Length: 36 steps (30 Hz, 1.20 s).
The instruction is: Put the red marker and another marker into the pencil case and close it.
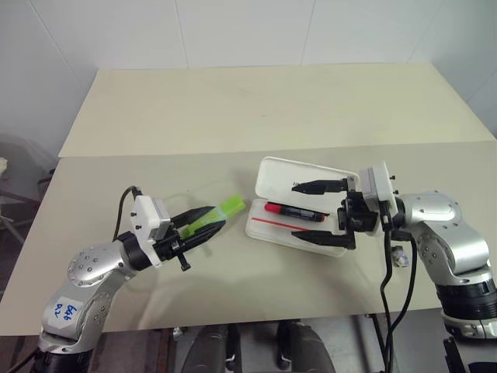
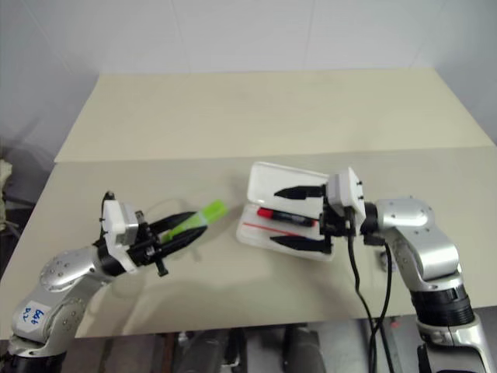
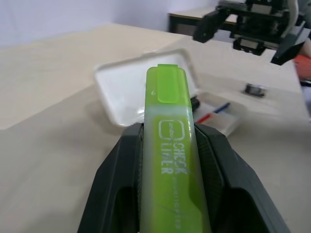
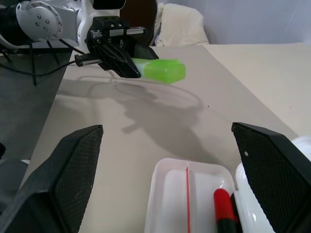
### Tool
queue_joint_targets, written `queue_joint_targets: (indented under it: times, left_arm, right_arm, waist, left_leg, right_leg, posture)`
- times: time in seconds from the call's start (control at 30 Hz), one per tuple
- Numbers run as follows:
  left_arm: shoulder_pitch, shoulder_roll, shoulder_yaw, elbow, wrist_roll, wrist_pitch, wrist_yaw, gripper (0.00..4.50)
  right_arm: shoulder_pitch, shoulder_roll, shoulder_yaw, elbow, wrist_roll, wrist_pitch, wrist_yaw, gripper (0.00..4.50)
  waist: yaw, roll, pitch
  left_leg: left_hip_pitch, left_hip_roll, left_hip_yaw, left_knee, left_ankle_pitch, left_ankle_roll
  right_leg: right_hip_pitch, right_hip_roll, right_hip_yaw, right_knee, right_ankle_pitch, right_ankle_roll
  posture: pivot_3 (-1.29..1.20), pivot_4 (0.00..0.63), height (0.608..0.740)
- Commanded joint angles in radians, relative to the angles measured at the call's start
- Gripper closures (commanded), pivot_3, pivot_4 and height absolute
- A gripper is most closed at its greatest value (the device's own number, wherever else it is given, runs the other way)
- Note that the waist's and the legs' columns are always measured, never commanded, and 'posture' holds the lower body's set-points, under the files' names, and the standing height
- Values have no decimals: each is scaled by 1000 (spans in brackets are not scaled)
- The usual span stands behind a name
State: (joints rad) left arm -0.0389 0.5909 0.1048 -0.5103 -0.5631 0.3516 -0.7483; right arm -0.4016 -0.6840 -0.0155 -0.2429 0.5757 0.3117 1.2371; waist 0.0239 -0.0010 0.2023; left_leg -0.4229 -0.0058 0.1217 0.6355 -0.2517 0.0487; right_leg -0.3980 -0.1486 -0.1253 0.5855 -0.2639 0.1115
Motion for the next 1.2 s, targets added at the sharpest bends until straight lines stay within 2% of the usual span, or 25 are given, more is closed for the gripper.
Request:
queue_joint_targets:
  times: [0.03, 0.23, 0.43, 0.67, 0.8, 0.93, 1.2]
  left_arm:
    - [-55, 41, -70, -5, 59, -29, -65, 3366]
    - [-207, 14, -215, 144, 172, -122, -155, 3366]
    - [-381, -93, -314, 368, 245, -243, -237, 3366]
    - [-518, -207, -374, 576, 286, -356, -325, 3366]
    - [-565, -261, -405, 658, 312, -402, -367, 3366]
    - [-581, -288, -416, 709, 330, -434, -392, 3366]
    - [-614, -337, -435, 893, 403, -573, -405, 3366]
  right_arm:
    - [41, -40, -75, -74, 32, 6, -20, 0]
    - [170, -118, -173, -152, 51, 17, -27, 0]
    - [318, -179, -305, -253, 86, 60, -69, 0]
    - [445, -190, -406, -375, 131, 122, -148, 0]
    - [503, -185, -455, -437, 154, 152, -197, 0]
    - [531, -184, -479, -470, 169, 165, -228, 0]
    - [590, -165, -514, -537, 189, 171, -307, 0]
  waist:
    - [3, 0, 0]
    - [6, 0, 0]
    - [7, -1, 0]
    - [5, -2, 0]
    - [9, -2, 0]
    - [7, -2, 0]
    - [6, -2, 0]
  left_leg:
    - [0, 0, 0, 0, 0, 0]
    - [0, 0, 1, 0, 0, 0]
    - [0, 0, 1, 0, 0, 0]
    - [0, 0, 1, 3, 0, 1]
    - [-1, 1, 1, 7, 0, 2]
    - [-1, 1, 0, 12, -6, 10]
    - [0, 1, 0, 12, -6, 11]
  right_leg:
    - [0, 0, 0, 0, 0, 0]
    - [0, 0, 2, 0, 0, 0]
    - [0, 0, 4, -1, 0, 0]
    - [0, 0, 1, 1, 0, 0]
    - [1, 0, 0, 2, 0, 0]
    - [4, 0, 1, 2, 1, 2]
    - [4, 0, 8, 0, 2, 2]
  posture:
    - [0, 150, 740]
    - [0, 150, 740]
    - [0, 150, 740]
    - [0, 150, 740]
    - [0, 150, 740]
    - [0, 150, 740]
    - [0, 150, 740]
